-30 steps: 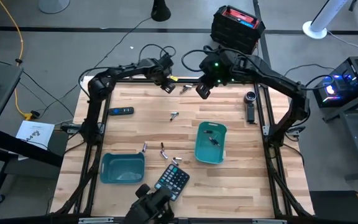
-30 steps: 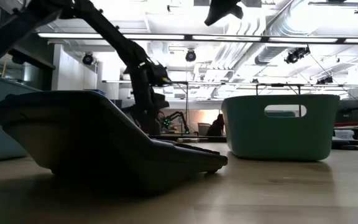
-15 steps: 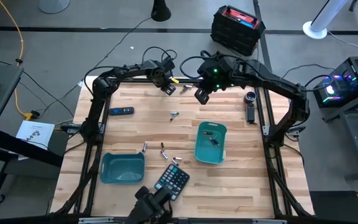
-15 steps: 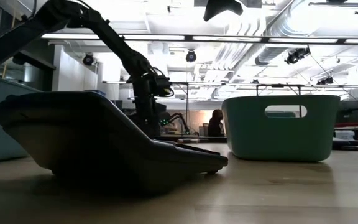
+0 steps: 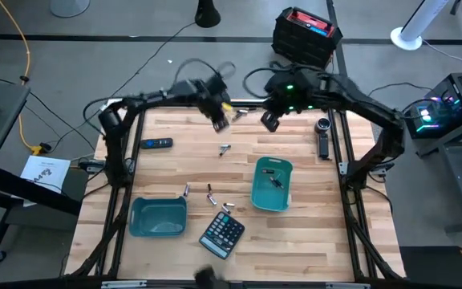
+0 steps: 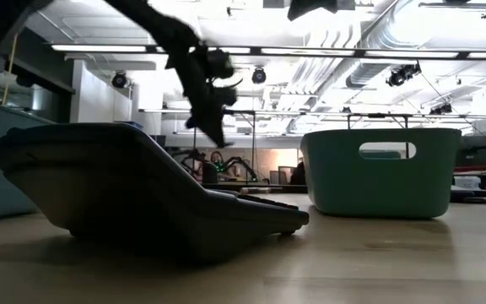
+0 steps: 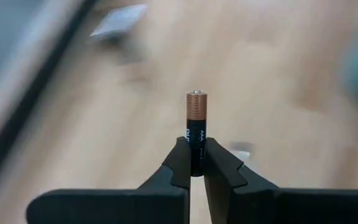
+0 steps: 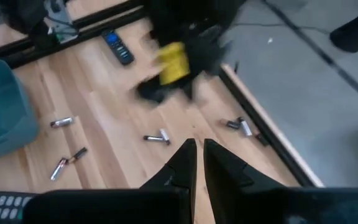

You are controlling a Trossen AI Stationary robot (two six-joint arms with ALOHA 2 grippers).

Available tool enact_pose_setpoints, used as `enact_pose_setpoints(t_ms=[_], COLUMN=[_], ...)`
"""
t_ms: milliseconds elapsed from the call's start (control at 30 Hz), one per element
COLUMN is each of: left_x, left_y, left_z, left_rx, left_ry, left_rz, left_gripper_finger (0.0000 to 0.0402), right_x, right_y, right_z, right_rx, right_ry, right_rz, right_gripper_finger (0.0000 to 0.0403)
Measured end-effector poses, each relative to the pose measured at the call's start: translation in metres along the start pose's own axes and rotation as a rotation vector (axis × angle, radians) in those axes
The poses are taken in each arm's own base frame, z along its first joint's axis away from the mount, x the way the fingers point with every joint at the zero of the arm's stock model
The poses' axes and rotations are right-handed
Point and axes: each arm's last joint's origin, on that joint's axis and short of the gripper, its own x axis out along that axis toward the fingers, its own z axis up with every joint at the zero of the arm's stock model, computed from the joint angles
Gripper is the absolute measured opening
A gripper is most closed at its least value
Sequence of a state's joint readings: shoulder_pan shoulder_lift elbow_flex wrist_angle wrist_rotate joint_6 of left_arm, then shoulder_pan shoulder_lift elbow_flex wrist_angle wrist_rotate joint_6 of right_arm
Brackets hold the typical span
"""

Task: Sort batteries
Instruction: Put the black battery into the dark green bin

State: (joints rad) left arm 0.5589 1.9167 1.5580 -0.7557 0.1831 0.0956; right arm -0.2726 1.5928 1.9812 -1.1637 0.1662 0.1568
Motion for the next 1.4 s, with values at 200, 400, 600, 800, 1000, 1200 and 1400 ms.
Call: enact_pose_setpoints(t_ms=[200,400,600,800,1000,1200,1400], left_x=[0.007,0.019,0.054,0.052,0.013,0.021,0.054], left_y=[-0.111,-0.204,-0.217,-0.206,-0.143,-0.024,0.029], left_z=[0.003,0.009,-0.007,-0.005,0.017,0.023,0.017], left_rx=[0.271,0.425,0.362,0.302,0.245,-0.072,-0.191], left_ry=[-0.271,-0.580,-0.468,-0.425,-0.438,-0.322,-0.125], left_rz=[-0.210,-0.378,-0.282,-0.293,0.007,0.103,0.146], left_gripper_finger=[0.0008,0.0008,0.0036,0.0134,0.0194,0.0206,0.0207], right_x=[-0.051,-0.084,-0.093,-0.086,-0.076,-0.071,-0.070], right_y=[-0.017,-0.028,-0.029,-0.028,-0.027,-0.026,-0.026], right_z=[-0.006,-0.014,-0.017,-0.015,-0.013,-0.011,-0.009], right_rx=[0.074,0.168,0.192,0.175,0.155,0.154,0.168], right_ry=[-0.120,-0.202,-0.219,-0.201,-0.181,-0.170,-0.184], right_rz=[-0.068,-0.070,-0.062,-0.074,-0.096,-0.110,-0.110], right_gripper_finger=[0.0024,0.0024,0.0024,0.0024,0.0024,0.0024,0.0024])
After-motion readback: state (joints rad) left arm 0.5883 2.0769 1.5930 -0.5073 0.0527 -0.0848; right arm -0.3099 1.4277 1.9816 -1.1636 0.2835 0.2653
